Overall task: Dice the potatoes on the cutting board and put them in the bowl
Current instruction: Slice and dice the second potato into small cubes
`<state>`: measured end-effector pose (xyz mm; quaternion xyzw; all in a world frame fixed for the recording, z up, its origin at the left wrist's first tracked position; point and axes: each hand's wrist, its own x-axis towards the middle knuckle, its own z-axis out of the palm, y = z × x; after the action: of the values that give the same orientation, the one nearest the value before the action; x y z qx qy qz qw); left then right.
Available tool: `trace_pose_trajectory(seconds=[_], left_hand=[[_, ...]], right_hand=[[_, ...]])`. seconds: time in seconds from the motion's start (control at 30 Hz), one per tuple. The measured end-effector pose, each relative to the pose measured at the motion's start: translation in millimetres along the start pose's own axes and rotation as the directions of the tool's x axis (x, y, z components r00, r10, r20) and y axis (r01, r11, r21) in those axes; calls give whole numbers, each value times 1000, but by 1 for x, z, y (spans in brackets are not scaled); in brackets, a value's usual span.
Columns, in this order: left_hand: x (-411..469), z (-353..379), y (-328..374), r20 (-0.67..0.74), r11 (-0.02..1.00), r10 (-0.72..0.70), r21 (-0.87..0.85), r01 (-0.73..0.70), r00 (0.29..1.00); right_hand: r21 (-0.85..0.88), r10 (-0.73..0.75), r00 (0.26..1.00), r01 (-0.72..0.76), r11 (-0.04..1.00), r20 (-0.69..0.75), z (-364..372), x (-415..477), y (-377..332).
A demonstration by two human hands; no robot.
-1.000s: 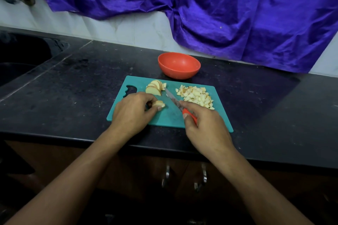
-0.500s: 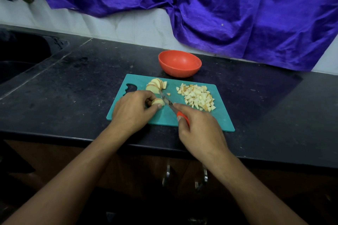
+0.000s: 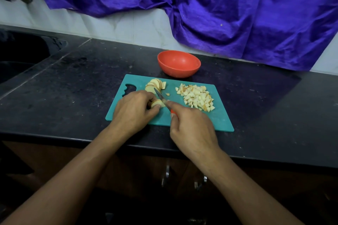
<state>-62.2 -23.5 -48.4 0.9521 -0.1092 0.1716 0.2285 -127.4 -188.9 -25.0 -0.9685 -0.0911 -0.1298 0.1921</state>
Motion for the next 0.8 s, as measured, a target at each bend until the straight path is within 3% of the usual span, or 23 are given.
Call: trace_pose_trajectory(seconds=[0.4,0.6,0.8], left_hand=[[-2,1,1,-14,1000,-13,-10,13,1000],[-4,-2,-2,11,992,-26,-124,28,1000],[-8,-2,-2,-31,980,-28,-197,22,999]], right_hand=[[-128,-70,996,77,989,58,-2,-22,16],[87,82,996,-84,993,28,-9,-14,25],[59,42,999,-42,997,1,-19,-6,7]])
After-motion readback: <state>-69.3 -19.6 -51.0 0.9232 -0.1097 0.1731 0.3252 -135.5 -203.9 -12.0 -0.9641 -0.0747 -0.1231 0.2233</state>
